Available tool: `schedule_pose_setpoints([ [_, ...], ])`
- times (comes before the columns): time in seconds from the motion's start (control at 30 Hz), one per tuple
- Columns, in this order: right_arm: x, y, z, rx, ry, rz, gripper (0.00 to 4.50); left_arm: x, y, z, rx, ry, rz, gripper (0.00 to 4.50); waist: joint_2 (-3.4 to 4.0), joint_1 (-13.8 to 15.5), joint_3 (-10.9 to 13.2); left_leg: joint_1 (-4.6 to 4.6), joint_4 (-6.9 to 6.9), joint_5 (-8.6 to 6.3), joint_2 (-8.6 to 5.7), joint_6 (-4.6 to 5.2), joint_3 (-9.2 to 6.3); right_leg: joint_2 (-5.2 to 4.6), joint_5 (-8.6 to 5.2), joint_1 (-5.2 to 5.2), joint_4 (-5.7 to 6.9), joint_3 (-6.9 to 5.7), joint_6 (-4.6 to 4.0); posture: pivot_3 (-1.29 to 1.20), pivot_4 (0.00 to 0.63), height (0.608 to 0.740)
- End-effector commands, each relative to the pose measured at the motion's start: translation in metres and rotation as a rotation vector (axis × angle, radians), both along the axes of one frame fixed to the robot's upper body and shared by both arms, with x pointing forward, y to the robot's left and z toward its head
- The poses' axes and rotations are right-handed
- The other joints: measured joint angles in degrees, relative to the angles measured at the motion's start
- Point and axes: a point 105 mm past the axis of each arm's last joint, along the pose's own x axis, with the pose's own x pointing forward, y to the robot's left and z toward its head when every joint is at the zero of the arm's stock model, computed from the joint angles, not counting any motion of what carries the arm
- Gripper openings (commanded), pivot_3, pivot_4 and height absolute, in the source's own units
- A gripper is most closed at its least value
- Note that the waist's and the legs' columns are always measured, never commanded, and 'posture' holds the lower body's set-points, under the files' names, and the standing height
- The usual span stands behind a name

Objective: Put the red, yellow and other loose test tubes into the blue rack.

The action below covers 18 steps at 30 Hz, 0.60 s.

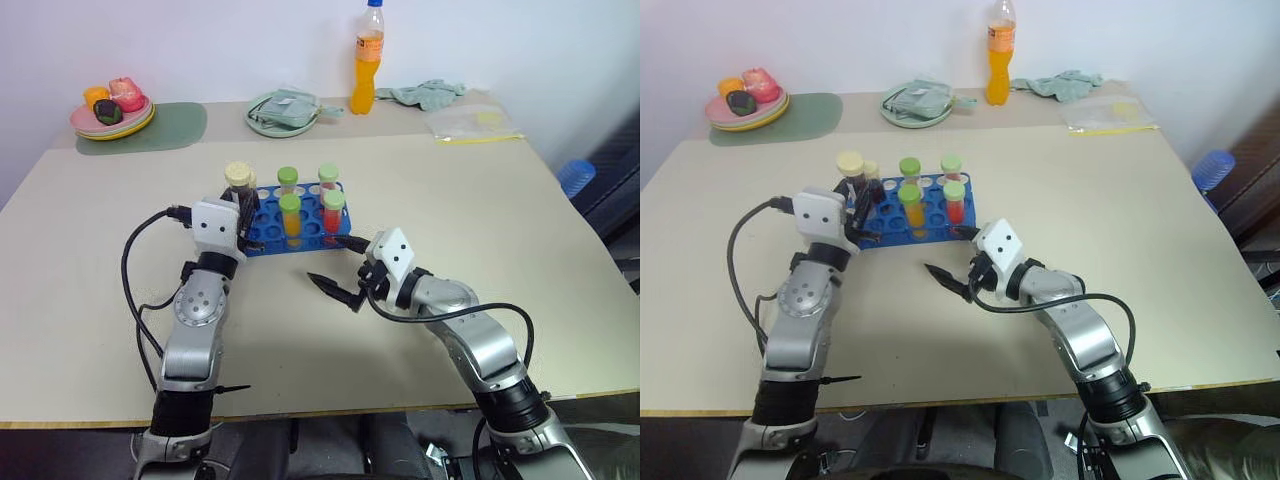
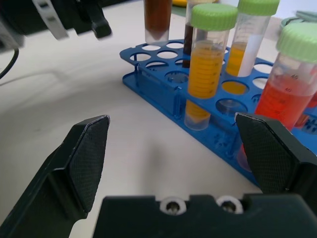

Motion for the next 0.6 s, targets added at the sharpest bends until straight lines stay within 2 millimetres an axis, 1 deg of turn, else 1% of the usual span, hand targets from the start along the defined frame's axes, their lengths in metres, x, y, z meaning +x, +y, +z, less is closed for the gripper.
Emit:
schedule_pose_setpoints([
  [0.03,-0.003,0.002,0.012,0.027,-0.046,0.002,4.50,-0.001,-0.006,0.012,0.012,-0.043,-0.019,0.70,0.00,-0.03,0.00,0.00,0.00,0.00,0.00,0.00,0.00,0.00,0.00,0.00,0.00,0.00,0.00,0.00,0.150,0.740],
  [0.27,-0.003,0.002,0.012,0.030,-0.043,-0.003,4.50,0.003,-0.011,0.001,-0.062,0.033,-0.055,0.70,0.00,-0.04,0.00,0.00,0.00,0.00,0.01,0.00,-0.02,0.00,0.00,0.00,0.00,-0.01,0.00,0.00,0.150,0.740],
  [0.43,-0.002,0.003,0.011,0.033,-0.039,-0.003,4.50,0.004,-0.013,-0.005,-0.051,0.075,-0.053,0.70,0.00,-0.03,-0.01,0.00,0.00,0.00,0.01,0.00,-0.02,0.00,0.00,0.02,0.00,-0.01,0.00,0.00,0.150,0.740],
  [0.6,-0.003,0.003,0.010,0.035,-0.037,-0.002,4.50,0.001,-0.007,-0.008,-0.015,0.092,-0.013,0.70,0.00,-0.05,-0.01,0.13,-0.02,0.00,0.00,0.00,-0.03,0.00,0.00,0.16,-0.06,-0.02,0.00,0.00,0.150,0.740],
])
